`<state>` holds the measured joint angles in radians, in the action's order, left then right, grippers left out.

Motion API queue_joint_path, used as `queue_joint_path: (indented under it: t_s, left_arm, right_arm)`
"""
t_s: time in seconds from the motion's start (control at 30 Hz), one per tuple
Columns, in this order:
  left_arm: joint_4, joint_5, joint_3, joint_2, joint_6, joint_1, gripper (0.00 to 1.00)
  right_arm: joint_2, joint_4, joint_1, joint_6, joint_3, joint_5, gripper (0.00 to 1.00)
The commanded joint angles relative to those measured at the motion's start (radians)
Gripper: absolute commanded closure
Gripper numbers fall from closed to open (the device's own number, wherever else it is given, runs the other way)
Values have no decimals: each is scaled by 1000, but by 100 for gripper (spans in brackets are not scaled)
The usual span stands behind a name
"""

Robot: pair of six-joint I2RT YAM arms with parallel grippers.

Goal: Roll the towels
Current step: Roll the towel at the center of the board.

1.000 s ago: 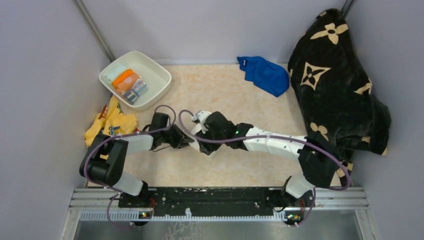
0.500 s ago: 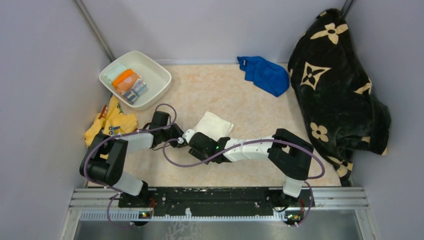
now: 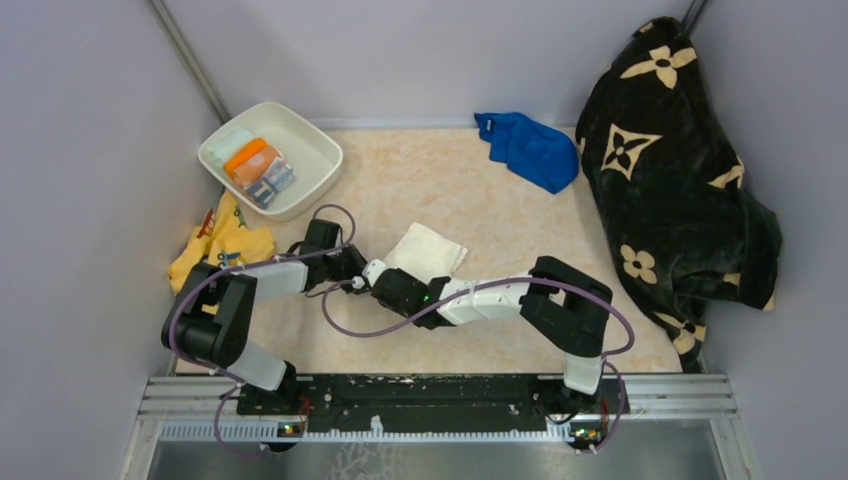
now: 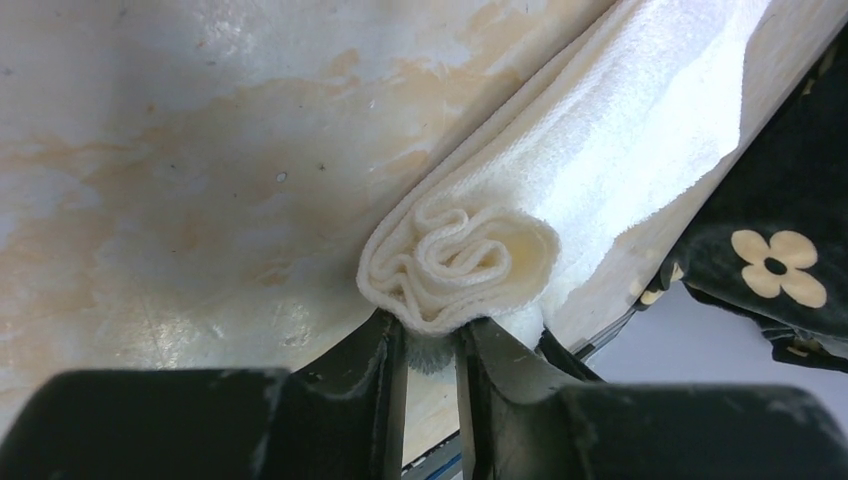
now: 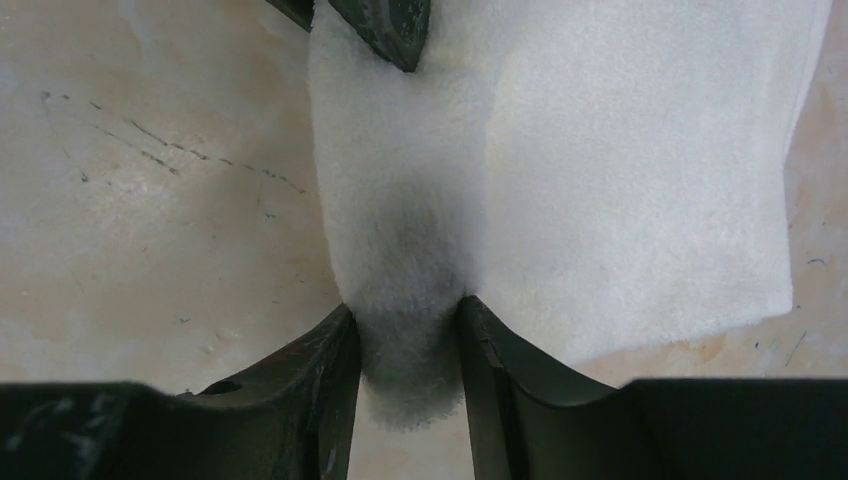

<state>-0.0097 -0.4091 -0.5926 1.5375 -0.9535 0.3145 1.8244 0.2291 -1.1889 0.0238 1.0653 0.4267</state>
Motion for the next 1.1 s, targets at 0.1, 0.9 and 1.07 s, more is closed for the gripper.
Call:
queue_joint_path:
  t_s: [0.1, 0.9, 1.07]
  left_arm:
    - [-110, 117, -12, 5, 65, -7, 69]
    - [-381, 150, 75, -479, 47, -25, 24]
    - [-279, 83, 124, -464, 14, -23, 23]
  right_arm:
    - [99, 108, 1, -31, -18, -117, 91]
    - [227, -374, 441, -664, -78, -1459, 100]
    - [276, -435, 464, -734, -104, -1479, 100]
